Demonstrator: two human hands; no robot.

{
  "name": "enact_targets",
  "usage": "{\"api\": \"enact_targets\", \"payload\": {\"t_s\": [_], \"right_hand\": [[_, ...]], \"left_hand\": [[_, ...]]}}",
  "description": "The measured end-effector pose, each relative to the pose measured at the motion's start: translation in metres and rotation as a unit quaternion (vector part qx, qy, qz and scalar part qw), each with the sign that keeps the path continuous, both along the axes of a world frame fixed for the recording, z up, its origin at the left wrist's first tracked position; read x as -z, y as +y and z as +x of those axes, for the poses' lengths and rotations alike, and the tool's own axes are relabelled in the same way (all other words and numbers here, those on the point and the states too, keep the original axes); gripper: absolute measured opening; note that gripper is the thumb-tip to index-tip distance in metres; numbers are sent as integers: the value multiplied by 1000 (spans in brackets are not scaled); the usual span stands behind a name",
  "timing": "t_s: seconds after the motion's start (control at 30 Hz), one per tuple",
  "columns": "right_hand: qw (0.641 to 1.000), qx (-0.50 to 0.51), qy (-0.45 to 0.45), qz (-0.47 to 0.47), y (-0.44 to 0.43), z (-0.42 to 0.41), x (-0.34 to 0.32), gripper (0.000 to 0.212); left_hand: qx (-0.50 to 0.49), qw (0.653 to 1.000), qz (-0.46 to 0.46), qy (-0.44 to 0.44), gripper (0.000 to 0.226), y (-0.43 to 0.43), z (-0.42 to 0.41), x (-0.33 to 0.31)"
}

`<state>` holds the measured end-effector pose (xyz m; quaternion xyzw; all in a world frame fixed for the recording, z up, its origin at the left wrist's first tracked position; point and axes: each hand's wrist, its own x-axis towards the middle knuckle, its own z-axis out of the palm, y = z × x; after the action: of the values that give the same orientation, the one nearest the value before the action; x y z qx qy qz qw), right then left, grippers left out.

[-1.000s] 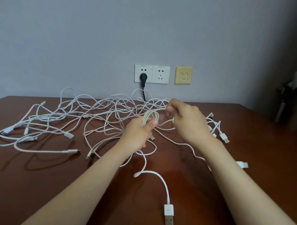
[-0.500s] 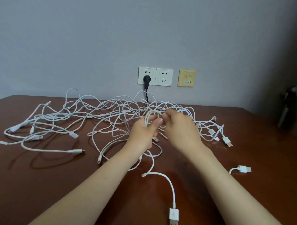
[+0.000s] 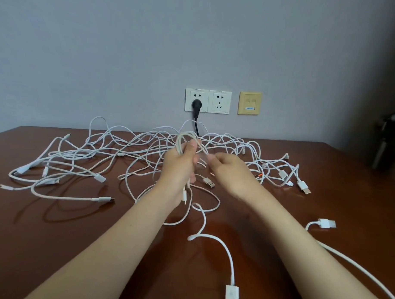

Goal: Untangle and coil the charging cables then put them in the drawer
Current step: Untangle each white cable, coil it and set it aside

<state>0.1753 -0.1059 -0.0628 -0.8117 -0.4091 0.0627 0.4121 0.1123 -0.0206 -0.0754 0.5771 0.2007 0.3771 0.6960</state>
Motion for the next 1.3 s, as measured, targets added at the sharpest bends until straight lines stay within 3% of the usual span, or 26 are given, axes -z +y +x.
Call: {"api": "enact_targets", "payload": {"t_s": [0.13,0.27,0.43,0.57,0.63,0.7,0.8,0.9,0.97,1.07,1.2,1.3], "right_hand": [[994,16,-112,1,-1,0,6,26],[994,6,-112,-9,-1,0,9,28],[993,-13,-110,-44,0,-1,14,34],[990,-18,-123,-63,0,-5,14,31],[988,-25,-132,-79,0,-5,14,24],[986,-30,-136,-92,-1,-5,14,23],[984,-28,-139,-106,-2,-4,15,25],[985,-25,-140,-95,-2,-2,13,29],[984,-27,-146,-95,-3,0,12,29],[986,-50,-129,-98,-4,1,9,29],[991,-88,-68,-80,-4,-2,5,28],[971,-34,-220,-85,-4,-7,7,29]], "left_hand": [[-56,998,12,14,23,11,-4,-1],[-13,996,83,8,25,-1,0,1],[-39,977,201,60,24,1,3,4],[-118,921,345,134,36,5,1,6],[-150,889,401,165,30,4,-2,7],[-163,878,415,172,25,7,-3,8],[-149,917,343,135,27,12,-2,8],[-82,981,166,53,31,15,1,6],[-21,999,31,-6,27,13,0,3],[29,987,-130,-92,24,12,-3,-3],[47,975,-167,-136,26,13,-4,-6],[49,978,-149,-138,27,12,-3,-7]]}}
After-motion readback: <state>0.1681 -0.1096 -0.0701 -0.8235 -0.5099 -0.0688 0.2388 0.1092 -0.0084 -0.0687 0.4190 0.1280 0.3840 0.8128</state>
